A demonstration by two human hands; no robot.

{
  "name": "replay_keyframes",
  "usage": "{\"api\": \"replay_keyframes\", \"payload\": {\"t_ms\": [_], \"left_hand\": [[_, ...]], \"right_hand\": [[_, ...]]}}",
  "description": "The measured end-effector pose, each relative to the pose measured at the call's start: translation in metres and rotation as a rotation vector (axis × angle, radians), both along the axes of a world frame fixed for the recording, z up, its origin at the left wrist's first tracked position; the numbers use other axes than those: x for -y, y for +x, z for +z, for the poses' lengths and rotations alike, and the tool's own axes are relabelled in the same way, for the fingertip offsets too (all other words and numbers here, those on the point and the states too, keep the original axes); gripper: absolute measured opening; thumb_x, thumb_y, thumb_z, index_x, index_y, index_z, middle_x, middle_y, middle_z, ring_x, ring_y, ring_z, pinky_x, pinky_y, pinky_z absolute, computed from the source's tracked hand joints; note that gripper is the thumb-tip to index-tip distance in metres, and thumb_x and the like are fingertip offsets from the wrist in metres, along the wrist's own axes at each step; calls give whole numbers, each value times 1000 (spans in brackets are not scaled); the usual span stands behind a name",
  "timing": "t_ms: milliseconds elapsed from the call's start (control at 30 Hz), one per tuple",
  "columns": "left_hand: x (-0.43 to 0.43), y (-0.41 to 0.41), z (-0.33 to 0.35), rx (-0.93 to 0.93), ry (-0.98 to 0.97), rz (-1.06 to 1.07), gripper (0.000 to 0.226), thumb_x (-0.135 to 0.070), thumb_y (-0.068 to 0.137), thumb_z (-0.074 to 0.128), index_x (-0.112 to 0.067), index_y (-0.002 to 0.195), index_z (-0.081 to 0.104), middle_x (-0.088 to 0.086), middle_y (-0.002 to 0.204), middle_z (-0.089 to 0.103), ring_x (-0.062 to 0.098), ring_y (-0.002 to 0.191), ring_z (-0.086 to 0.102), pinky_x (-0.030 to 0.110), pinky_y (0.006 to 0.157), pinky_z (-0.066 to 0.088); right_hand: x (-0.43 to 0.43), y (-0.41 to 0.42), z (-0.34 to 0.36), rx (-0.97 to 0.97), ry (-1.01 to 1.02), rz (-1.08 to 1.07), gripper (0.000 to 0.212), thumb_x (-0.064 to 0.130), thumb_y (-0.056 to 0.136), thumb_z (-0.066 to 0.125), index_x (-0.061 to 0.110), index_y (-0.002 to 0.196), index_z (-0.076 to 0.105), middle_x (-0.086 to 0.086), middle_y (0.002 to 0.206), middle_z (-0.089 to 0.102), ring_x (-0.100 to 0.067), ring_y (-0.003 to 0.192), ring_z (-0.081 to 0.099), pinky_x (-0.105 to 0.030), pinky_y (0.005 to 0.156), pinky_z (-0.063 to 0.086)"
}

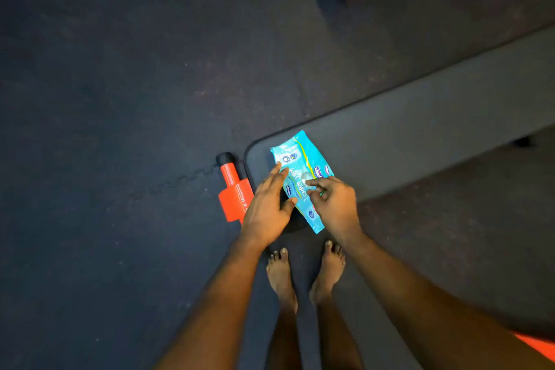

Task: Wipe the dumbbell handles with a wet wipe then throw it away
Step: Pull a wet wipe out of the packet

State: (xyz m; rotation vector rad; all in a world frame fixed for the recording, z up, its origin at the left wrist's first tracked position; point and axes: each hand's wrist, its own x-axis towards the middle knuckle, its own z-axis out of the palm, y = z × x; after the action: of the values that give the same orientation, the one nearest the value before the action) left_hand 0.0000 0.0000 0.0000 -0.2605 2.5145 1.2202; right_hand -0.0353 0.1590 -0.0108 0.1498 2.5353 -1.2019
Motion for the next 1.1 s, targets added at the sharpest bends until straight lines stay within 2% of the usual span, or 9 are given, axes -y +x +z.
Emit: {"api": "replay_keyframes", "payload": {"t_ms": [67,167,400,600,667,767,867,1000,1100], "left_hand": [[-3,-3,-12,-12,-49,-22,70,-12,88,73,-13,152,43,3,163,32,20,150,32,38,123,27],[-8,-3,-22,-12,-127,-28,69,-10,86,73,-14,150,46,3,161,36,25,148,33,41,122,26],[-12,-6,-29,-49,-145,16,64,-8,83,72,-11,144,52,4,155,44,22,142,40,32,121,28],[-7,-6,-30,-4,-156,-28,65,-14,88,72,-13,148,47,3,160,37,22,148,33,38,123,26],[-5,-8,-27,22,-151,-58,67,-16,90,71,-14,151,44,4,162,35,24,150,30,39,123,25],[-2,-12,-22,102,-184,-138,71,-23,93,69,-15,155,36,5,165,28,27,153,24,41,124,22],[0,-20,-9,171,-186,-167,73,-24,96,65,-12,158,29,7,167,24,28,154,21,41,124,20],[-3,-35,34,60,-77,-58,66,-8,94,61,-9,155,35,9,160,38,25,148,34,25,120,20],[-5,-48,83,-14,92,20,66,3,87,56,-8,151,43,6,153,48,20,141,44,15,114,24]], "right_hand": [[1,-1,-8,-38,-8,-29,23,11,80,71,21,101,77,1,92,70,-16,68,63,-36,73,55],[6,-2,-14,-118,45,-38,18,16,83,70,21,100,76,2,99,72,-18,83,68,-35,77,55],[9,-5,-27,-124,163,5,8,24,82,70,22,90,73,5,95,70,-21,82,66,-35,70,54],[6,-10,-23,-155,-67,-112,3,6,79,63,8,77,62,0,82,59,-16,71,58,-26,68,44],[2,-11,-18,-140,-115,-125,3,9,79,59,8,76,59,-1,81,57,-17,73,57,-27,68,44],[-5,-14,-3,-31,-218,-184,9,16,83,55,17,74,54,-3,80,62,-21,72,60,-35,67,49],[-7,-20,20,59,-370,-262,13,21,82,49,18,69,48,3,66,57,-12,61,52,-34,58,45],[-12,-33,58,67,-491,-300,16,15,81,48,18,66,44,3,58,45,-7,56,40,-28,53,35],[-15,-41,96,30,-503,-274,26,-2,90,46,13,69,44,1,60,42,0,52,38,-20,50,34]]}}
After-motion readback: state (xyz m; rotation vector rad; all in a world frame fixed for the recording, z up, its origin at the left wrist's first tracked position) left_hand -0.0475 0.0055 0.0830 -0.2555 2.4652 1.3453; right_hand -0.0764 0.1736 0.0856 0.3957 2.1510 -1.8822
